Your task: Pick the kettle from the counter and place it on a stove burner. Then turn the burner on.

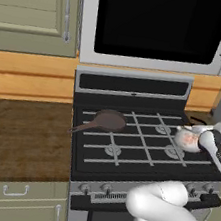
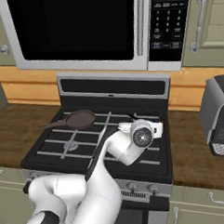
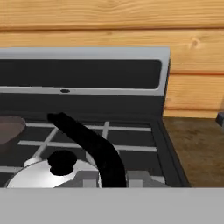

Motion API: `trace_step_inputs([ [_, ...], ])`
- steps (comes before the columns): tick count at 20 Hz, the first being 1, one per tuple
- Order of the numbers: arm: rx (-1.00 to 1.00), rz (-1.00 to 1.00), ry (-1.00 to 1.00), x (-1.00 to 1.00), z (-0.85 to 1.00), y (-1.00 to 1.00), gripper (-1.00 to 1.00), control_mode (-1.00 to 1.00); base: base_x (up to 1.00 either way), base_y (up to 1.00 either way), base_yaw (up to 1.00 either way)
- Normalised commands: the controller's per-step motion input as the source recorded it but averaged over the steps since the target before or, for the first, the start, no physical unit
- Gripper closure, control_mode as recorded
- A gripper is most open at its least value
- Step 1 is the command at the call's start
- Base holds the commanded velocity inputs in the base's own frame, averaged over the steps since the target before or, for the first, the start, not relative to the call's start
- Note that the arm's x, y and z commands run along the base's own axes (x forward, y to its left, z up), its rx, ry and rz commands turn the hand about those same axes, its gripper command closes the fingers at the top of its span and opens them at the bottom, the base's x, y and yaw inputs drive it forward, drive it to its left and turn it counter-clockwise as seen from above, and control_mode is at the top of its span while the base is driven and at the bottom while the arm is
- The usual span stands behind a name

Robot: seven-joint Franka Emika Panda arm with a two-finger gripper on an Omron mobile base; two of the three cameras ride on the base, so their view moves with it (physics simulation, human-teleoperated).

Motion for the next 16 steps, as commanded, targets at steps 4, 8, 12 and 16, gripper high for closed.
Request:
trace_step_inputs([
  [4,-0.28,0.05,-0.06,-0.22,-0.17,0.64,1.0,-1.0,0.0,0.0,0.0],
  [8,-0.18,0.04,0.0,-0.01,-0.34,0.05,1.0,-1.0,0.0,0.0,0.0],
  [12,-0.15,0.02,-0.05,0.0,-0.41,0.0,1.0,-1.0,0.0,0.0,0.0],
  [16,0.0,0.0,-0.36,0.09,0.0,-0.03,1.0,-1.0,0.0,0.0,0.0],
])
